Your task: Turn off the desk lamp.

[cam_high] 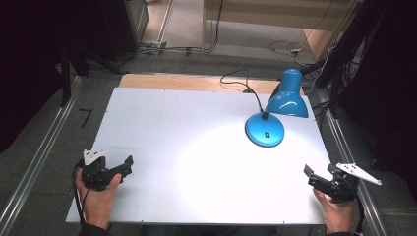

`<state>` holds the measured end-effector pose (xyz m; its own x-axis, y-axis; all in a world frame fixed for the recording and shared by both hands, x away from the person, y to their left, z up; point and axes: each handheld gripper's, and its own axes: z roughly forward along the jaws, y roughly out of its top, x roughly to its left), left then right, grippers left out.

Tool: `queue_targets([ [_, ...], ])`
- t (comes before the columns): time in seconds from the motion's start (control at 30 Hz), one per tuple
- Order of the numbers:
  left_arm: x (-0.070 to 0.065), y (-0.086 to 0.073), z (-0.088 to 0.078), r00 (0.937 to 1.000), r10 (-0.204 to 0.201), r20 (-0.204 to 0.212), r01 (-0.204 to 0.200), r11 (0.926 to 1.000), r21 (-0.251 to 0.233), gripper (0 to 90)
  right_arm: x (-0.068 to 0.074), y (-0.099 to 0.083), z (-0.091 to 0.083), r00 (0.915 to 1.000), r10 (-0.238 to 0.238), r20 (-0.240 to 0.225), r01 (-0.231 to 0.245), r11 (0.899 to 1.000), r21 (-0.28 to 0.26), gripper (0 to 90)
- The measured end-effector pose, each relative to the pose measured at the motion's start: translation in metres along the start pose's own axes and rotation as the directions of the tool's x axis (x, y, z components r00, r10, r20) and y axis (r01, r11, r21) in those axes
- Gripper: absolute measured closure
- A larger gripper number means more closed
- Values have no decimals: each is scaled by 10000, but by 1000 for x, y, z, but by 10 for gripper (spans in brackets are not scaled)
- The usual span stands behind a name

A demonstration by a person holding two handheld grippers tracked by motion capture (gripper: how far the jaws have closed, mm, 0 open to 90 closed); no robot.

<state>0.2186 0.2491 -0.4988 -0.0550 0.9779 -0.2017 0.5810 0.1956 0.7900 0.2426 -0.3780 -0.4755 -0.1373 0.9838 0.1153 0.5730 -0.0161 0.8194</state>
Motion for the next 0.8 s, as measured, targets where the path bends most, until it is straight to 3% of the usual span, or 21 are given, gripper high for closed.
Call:
queue_targets([
  [0.8, -2, 1, 3, 9999, 39, 128, -40, 10000, 16, 70, 14, 4, 10, 9992, -156, -376, 157, 9999, 23, 96],
])
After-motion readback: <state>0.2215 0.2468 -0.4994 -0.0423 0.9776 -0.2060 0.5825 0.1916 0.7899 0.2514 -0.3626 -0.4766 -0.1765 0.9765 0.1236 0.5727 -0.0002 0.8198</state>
